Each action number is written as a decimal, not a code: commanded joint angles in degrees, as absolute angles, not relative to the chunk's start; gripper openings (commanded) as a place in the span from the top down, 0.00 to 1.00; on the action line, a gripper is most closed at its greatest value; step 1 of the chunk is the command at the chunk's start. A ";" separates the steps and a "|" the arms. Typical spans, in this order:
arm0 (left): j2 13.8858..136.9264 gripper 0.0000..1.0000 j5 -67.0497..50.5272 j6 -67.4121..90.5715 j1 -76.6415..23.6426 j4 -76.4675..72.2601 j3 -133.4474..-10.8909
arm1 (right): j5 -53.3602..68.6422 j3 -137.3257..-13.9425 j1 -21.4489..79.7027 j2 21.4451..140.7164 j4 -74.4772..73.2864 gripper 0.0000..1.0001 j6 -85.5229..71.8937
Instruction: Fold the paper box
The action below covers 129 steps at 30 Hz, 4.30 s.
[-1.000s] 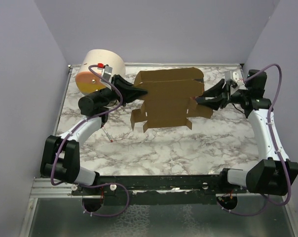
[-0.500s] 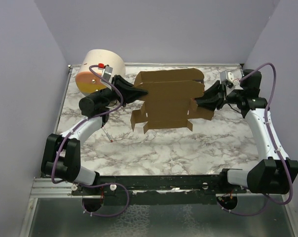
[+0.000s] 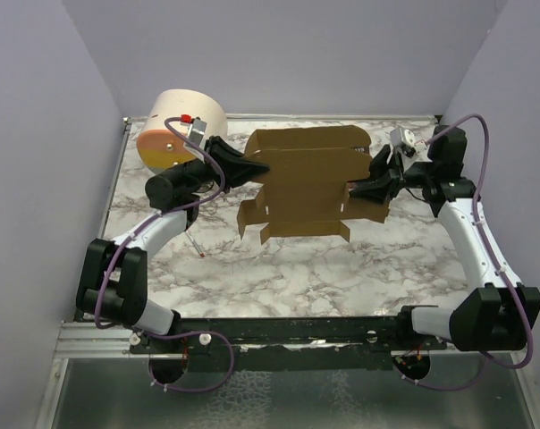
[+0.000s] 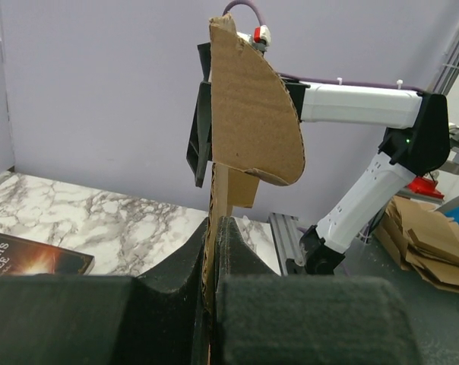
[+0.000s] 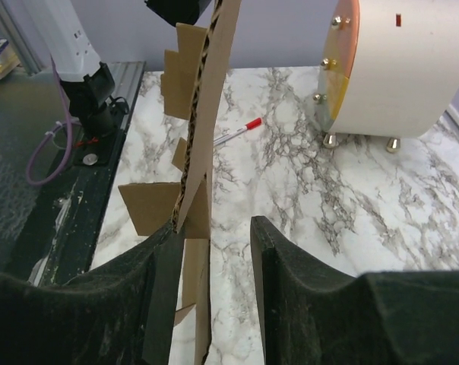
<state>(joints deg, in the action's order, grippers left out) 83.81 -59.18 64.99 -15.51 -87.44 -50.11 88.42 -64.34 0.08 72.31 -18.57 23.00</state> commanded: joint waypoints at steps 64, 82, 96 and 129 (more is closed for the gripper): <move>89.05 1.00 -67.87 70.41 -14.50 -100.83 -52.45 | 84.99 -89.62 -3.94 77.59 -50.04 0.03 30.02; 88.53 1.00 -68.98 60.83 -15.64 -88.02 -54.65 | 69.49 -99.11 8.06 85.62 -63.56 0.22 33.22; 88.68 1.00 -69.17 60.32 -15.81 -87.68 -54.32 | 67.02 -101.60 10.72 87.47 -66.04 0.57 34.38; 88.86 1.00 -69.01 60.33 -15.77 -87.29 -54.54 | 64.01 -104.76 11.69 87.88 -68.96 0.99 37.38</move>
